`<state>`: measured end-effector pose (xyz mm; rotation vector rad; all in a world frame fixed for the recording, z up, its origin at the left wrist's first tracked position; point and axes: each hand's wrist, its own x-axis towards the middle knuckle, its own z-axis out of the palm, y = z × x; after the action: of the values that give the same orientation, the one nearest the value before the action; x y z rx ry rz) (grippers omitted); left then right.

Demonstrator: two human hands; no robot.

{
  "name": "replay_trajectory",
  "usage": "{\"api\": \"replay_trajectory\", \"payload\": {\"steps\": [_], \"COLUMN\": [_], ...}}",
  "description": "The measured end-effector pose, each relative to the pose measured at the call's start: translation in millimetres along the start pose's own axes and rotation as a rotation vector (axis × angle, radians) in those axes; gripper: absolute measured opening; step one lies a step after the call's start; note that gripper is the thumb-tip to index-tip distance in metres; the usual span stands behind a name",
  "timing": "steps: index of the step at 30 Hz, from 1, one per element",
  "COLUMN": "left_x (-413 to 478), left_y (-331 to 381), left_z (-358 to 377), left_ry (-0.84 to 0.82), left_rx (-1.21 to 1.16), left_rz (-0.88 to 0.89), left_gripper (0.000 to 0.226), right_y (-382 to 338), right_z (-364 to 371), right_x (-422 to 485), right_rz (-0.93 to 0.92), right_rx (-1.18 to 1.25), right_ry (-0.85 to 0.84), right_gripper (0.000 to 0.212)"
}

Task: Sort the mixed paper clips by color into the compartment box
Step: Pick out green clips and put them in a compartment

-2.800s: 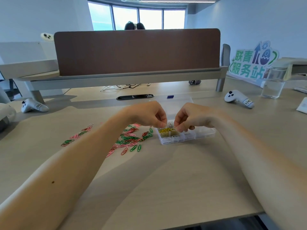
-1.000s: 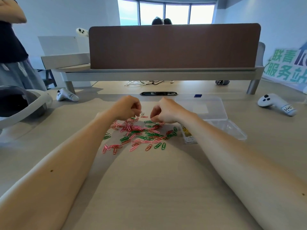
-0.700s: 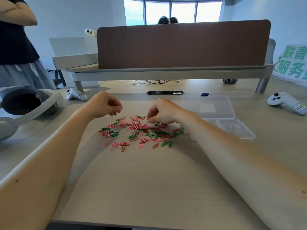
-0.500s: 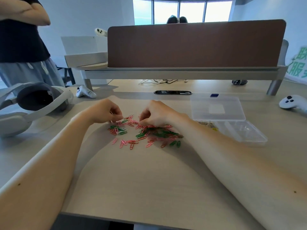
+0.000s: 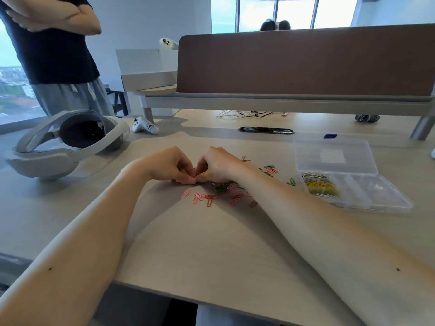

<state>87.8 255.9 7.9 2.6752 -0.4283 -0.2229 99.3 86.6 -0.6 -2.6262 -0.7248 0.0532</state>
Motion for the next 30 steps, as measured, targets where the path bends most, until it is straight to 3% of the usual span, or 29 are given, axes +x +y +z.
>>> {"api": "replay_trajectory", "payload": {"steps": [6,16,25,30], "left_x": [-2.0,-2.2,-2.3,-3.0], "left_y": [8.3,10.2,0.2,-2.0], "left_z": [1.1,1.1,-4.4,-4.6], "left_ry": [0.029,-0.008,0.091,0.150], "left_rx": [0.060,0.167,-0.024,-0.110], "left_rz": [-0.005,-0.033,-0.031,-0.025], "left_gripper": [0.008,0.012,0.007,0.010], "right_y": [0.8,1.1,-2.3,-0.8], "right_z": [-2.0,-3.1,-2.4,-4.5], "right_x": [-2.8,-3.6,-3.5,-4.8], "right_rz": [0.021,0.028,0.030,0.028], "right_rx": [-0.038,-0.007,-0.039,-0.045], "right_ry": [0.002,0.007,-0.008,-0.012], "right_gripper": [0.006,0.023,0.002,0.005]}}
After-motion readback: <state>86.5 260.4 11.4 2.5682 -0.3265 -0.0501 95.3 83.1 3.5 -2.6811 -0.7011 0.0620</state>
